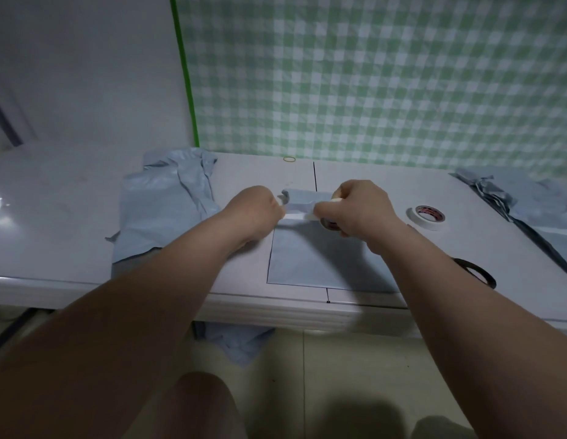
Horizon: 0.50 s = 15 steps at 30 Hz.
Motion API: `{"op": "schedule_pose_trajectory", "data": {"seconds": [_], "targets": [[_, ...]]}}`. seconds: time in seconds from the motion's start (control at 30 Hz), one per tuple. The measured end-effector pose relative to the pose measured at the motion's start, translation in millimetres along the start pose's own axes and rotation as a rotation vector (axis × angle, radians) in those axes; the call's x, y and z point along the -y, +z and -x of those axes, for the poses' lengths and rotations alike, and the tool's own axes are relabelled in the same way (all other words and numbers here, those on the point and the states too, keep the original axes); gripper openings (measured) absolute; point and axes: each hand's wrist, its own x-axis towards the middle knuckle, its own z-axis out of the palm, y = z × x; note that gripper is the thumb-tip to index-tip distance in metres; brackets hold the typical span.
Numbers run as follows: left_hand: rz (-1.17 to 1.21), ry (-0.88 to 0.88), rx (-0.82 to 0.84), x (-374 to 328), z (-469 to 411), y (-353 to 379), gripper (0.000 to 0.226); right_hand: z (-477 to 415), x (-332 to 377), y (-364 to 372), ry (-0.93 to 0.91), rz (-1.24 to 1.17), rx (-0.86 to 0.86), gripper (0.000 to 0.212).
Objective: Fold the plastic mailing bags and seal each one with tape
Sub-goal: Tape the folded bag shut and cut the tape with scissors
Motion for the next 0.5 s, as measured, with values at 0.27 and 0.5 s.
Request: {"op": "schedule_pose_trajectory", "data": {"seconds": [0.27, 0.5], "targets": [[0.032, -0.01, 0.02, 15, -2, 15, 0.025, 11, -17, 17, -0.081, 0.009, -0.047, 0.019], [0.008, 0.011, 0.028, 20, -6, 12, 0.019, 13, -13, 23, -0.09, 0.019, 0.005, 0.021]]}}
